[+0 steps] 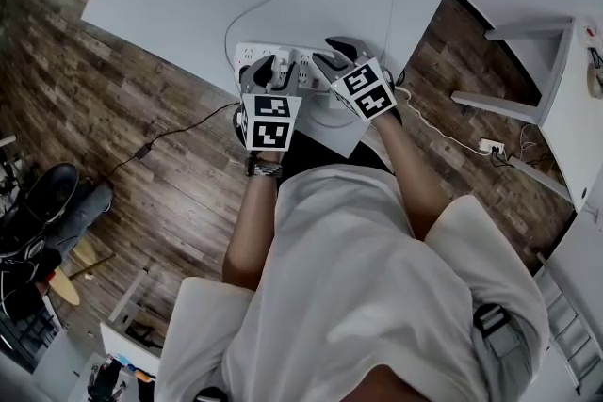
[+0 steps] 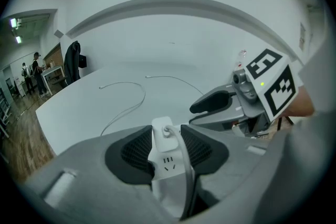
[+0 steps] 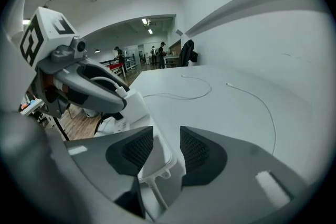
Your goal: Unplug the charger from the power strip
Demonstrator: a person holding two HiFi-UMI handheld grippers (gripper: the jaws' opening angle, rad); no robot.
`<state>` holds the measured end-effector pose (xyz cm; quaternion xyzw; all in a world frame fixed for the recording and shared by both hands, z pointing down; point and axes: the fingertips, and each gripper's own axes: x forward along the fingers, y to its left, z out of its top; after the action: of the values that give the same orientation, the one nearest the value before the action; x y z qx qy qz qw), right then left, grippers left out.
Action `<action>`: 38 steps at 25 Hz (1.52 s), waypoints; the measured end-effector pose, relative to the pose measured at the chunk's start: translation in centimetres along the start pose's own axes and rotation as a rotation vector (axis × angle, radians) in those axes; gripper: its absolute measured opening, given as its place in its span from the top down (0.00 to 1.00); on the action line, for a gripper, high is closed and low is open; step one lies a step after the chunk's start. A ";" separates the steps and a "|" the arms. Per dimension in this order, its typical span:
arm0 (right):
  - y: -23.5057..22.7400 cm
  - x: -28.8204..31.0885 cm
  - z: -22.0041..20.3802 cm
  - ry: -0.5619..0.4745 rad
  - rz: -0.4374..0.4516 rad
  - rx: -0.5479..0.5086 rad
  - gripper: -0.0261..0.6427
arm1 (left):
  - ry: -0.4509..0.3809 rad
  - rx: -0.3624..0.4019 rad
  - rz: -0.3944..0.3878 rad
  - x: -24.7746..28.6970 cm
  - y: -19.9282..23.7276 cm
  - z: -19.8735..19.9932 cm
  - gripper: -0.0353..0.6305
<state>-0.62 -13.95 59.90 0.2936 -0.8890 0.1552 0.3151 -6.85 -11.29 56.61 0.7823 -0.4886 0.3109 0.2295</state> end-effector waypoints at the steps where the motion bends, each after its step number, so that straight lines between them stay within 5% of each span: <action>1: 0.0 0.4 -0.2 0.007 0.004 -0.003 0.72 | 0.000 0.001 0.004 0.2 0.1 0.1 0.70; 13: -0.9 2.0 -1.2 0.069 -0.010 -0.024 0.73 | 0.058 0.019 -0.002 3.1 0.8 0.3 0.70; 18: -0.4 2.2 -1.7 0.068 0.022 0.011 0.81 | 0.088 0.035 0.000 4.3 0.9 -0.1 0.70; 31: -0.2 2.2 -1.9 0.089 0.026 0.022 0.86 | 0.063 -0.006 -0.013 4.7 1.0 0.0 0.71; 38: 0.0 2.2 -1.6 0.082 0.019 0.027 0.86 | 0.069 0.053 0.007 4.5 0.9 -0.2 0.71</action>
<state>-1.23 -14.19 62.51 0.2830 -0.8760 0.1820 0.3456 -6.18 -14.34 60.00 0.7753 -0.4747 0.3511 0.2244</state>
